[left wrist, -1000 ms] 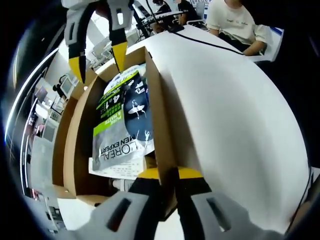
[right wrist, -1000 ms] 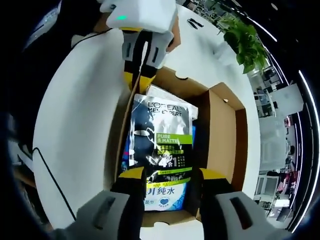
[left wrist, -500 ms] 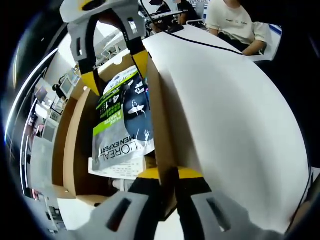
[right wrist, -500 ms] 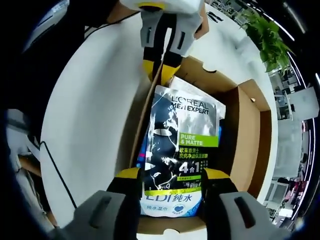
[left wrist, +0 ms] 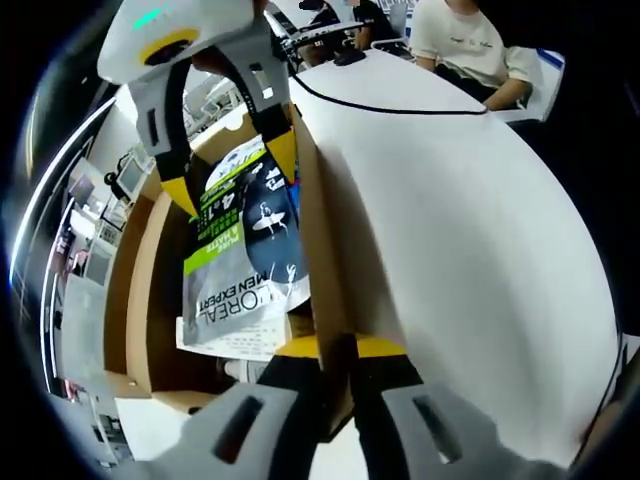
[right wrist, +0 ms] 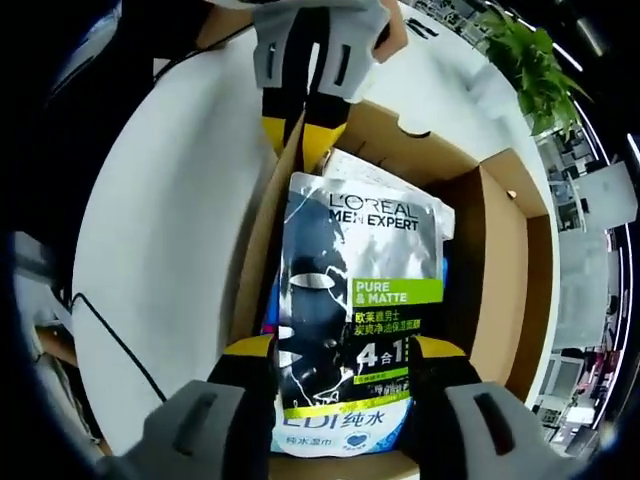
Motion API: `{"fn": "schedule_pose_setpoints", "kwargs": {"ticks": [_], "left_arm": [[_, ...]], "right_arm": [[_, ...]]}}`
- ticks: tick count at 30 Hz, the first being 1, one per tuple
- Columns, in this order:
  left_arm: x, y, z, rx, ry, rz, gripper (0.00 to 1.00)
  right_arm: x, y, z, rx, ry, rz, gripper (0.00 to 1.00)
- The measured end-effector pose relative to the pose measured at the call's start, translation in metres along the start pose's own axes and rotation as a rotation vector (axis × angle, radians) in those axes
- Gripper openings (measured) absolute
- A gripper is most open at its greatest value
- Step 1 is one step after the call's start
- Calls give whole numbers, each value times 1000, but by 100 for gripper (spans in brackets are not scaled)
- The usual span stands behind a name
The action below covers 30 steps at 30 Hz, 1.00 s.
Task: Operate the shoe box by opening the lid, removing the specified soft item, and placing it in the target area until the item is outside and the box remains undamaged.
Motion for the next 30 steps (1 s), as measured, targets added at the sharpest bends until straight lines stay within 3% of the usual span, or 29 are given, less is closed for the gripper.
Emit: {"fn": "schedule_pose_setpoints", "kwargs": {"ticks": [4,11,15,19,26,30], "left_arm": [[0,0,-2,1,1,1,8],[0,1,-4,-1,1,2,8],[-1,2,-3,3,0,-2,7],[-1,2,-3,5,2,2,7],[-1,2,-2,12,5,3,8],[-1,2,-1,13,6,4,8]], "right_arm": [[4,-4,6,-24,-115,-52,56],[0,-14,23,-104,-226,-165,51],[3,-15,31,-68,-346,-214,49],[6,-12,37,-19,-488,-177,51],[10,-11,43,-7,-656,-171,56],[13,-5,47,68,-751,-114,58]]}}
Point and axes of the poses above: the point that each gripper's makers call its tool centre point, and the gripper's own axes: x roughly backward along the fingers, z roughly to its left, y roughly out of its top, the point moved 9 cm from there along x, roughly backward along the fingers, and after that the axes turned 15 degrees about y, right-handed, at the moved point
